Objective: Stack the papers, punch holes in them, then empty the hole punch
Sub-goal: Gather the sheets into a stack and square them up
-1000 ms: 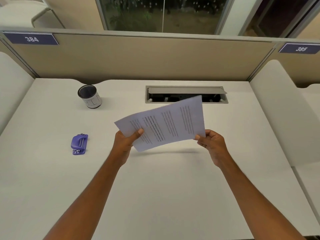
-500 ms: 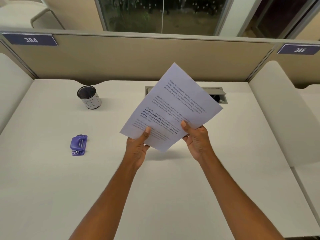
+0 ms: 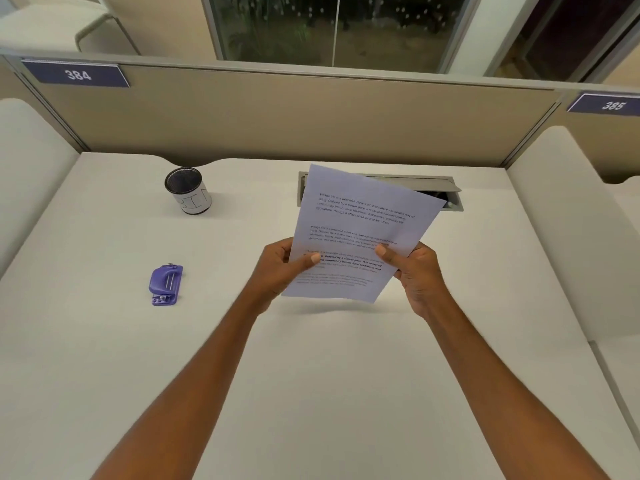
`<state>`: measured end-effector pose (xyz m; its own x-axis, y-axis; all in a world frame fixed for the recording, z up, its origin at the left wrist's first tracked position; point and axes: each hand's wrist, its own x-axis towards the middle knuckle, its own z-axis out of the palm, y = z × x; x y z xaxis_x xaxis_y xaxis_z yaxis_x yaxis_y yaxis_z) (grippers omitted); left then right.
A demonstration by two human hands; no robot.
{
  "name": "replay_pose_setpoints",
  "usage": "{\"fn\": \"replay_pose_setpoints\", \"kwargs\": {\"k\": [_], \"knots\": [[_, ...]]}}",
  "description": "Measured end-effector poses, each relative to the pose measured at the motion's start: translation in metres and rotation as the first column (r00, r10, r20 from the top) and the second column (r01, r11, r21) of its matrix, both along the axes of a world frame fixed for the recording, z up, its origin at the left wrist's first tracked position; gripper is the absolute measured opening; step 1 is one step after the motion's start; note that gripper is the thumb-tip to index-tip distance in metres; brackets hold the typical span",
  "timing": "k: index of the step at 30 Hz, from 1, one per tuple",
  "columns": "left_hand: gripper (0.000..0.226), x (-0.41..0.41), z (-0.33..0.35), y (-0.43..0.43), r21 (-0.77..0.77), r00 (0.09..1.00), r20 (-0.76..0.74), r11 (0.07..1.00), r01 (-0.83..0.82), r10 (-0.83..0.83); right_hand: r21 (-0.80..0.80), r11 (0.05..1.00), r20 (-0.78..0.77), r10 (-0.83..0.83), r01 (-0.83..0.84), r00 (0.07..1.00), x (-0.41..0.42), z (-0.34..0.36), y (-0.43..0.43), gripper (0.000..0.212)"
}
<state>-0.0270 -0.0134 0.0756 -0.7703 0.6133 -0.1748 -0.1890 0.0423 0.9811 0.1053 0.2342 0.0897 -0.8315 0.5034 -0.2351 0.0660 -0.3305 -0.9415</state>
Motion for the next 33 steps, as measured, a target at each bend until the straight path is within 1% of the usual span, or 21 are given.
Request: {"fn": "replay_pose_setpoints", "kwargs": {"k": [4, 7, 11, 14, 18, 21, 24, 28, 30, 33], "knots": [[0.022, 0.010, -0.004, 0.010, 0.018, 0.995, -0.053, 0.996, -0.085, 0.086, 0.069, 0.998, -0.012, 0.000, 0.001, 1.000, 0.000, 0.000, 0.001, 0.030], [0.023, 0.015, -0.011, 0.012, -0.003, 0.989, -0.038, 0.989, -0.146, 0.146, 0.122, 0.992, -0.010, 0.022, -0.021, 1.000, 0.001, -0.002, 0.000, 0.028], [0.030, 0.020, -0.023, 0.013, -0.028, 0.983, 0.007, 0.983, -0.183, 0.183, 0.181, 0.981, 0.086, 0.052, -0.067, 0.995, 0.005, -0.018, -0.002, 0.025], [0.033, 0.024, -0.032, 0.014, -0.070, 0.980, 0.016, 0.978, -0.198, 0.200, 0.160, 0.984, 0.140, 0.051, -0.073, 0.989, 0.010, -0.031, -0.003, 0.027], [0.030, 0.028, -0.035, 0.015, -0.053, 0.982, 0.033, 0.982, -0.183, 0.185, 0.167, 0.982, 0.177, 0.061, -0.091, 0.982, 0.014, -0.039, 0.002, 0.025], [0.025, 0.027, -0.035, 0.016, -0.037, 0.980, 0.056, 0.981, -0.191, 0.193, 0.167, 0.980, 0.166, 0.079, -0.107, 0.983, 0.015, -0.038, 0.007, 0.023], [0.027, 0.025, -0.035, 0.016, -0.025, 0.966, 0.123, 0.973, -0.227, 0.229, 0.157, 0.982, 0.156, 0.082, -0.106, 0.984, 0.013, -0.037, 0.012, 0.025], [0.025, 0.019, -0.036, 0.014, -0.079, 0.938, 0.198, 0.959, -0.272, 0.283, 0.151, 0.982, 0.216, 0.081, -0.116, 0.973, 0.009, -0.038, 0.016, 0.016], [0.026, 0.016, -0.037, 0.012, -0.118, 0.930, 0.235, 0.958, -0.261, 0.282, 0.140, 0.981, 0.254, 0.092, -0.131, 0.963, 0.007, -0.041, 0.014, 0.016], [0.021, 0.013, -0.038, 0.007, -0.185, 0.911, 0.285, 0.949, -0.254, 0.299, 0.090, 0.985, 0.299, 0.114, -0.147, 0.948, 0.005, -0.047, 0.009, 0.019]]}}
